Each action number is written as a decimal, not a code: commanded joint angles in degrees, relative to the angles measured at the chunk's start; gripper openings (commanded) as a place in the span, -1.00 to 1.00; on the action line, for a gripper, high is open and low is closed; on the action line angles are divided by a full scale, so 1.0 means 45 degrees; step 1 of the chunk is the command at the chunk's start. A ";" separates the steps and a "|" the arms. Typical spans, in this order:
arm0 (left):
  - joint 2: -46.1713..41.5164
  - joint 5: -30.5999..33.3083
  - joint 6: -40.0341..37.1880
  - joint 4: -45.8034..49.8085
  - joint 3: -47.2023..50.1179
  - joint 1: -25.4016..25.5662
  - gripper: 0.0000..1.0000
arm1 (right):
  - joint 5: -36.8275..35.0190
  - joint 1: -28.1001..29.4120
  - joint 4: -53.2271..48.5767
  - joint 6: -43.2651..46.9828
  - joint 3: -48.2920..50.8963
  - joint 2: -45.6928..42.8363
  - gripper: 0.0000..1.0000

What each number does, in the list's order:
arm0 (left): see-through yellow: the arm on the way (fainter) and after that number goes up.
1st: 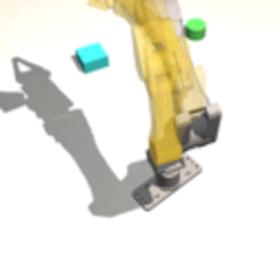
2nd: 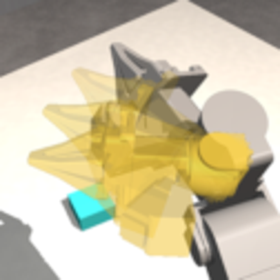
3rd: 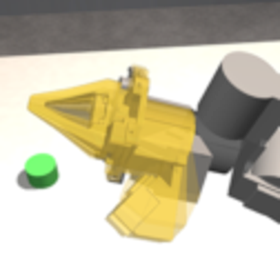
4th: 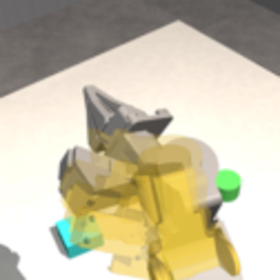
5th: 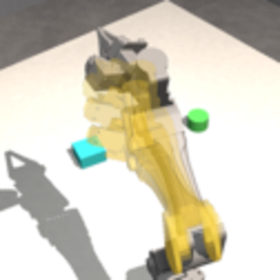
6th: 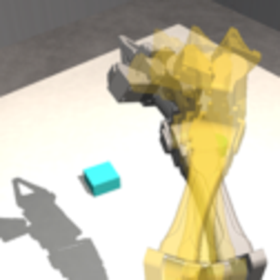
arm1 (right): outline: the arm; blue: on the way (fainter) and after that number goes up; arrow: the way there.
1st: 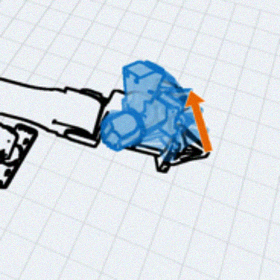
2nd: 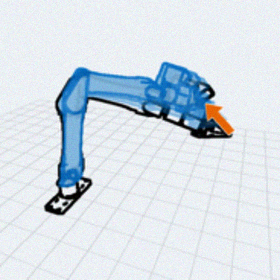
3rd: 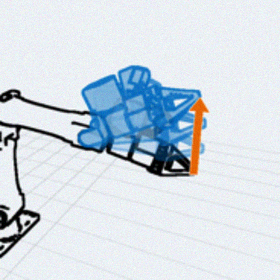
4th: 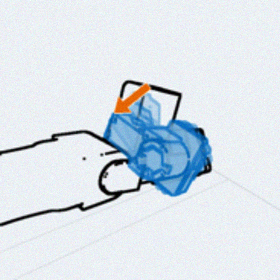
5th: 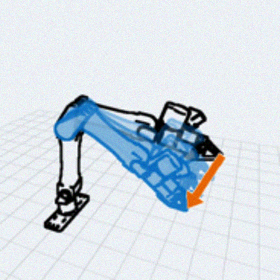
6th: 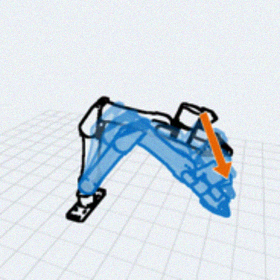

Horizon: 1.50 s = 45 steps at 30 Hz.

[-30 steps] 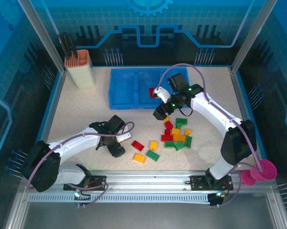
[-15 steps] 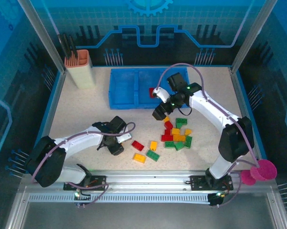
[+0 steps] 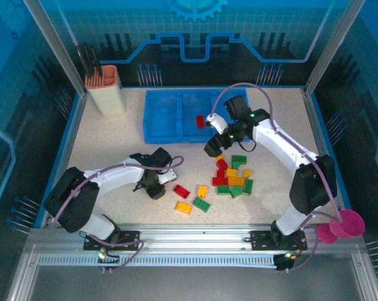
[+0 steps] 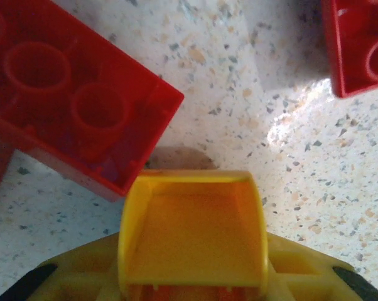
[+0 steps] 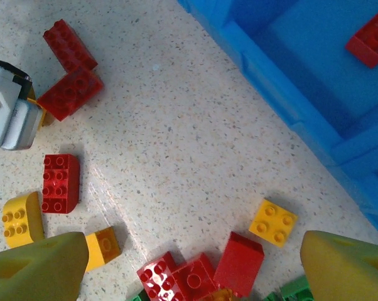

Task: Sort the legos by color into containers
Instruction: Pick up the lego from the middle-left of the table, then place the lego in the container.

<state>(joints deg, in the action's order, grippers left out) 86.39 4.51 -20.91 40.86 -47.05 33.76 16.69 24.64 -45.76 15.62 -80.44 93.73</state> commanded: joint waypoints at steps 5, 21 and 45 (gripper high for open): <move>-0.0303 0.0052 -0.0110 0.1097 -0.4143 -0.0773 -0.75 | 0.0006 -0.0340 -0.0254 -0.0808 0.1097 -0.1088 0.78; 0.5128 0.1050 0.0565 -0.1012 -1.0939 -0.3388 -0.77 | -0.1977 0.0105 0.0477 -0.5991 0.2608 -0.1213 0.73; 0.8958 0.0799 0.2524 -0.0457 -1.3992 -0.4084 -0.23 | -0.4649 0.1180 0.1798 -0.4625 0.2675 0.1870 0.56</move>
<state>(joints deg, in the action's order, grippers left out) 126.45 8.14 -11.42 37.65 -108.60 15.49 -1.98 28.47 -39.53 -6.48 -68.47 100.44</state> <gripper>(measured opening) 0.380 0.784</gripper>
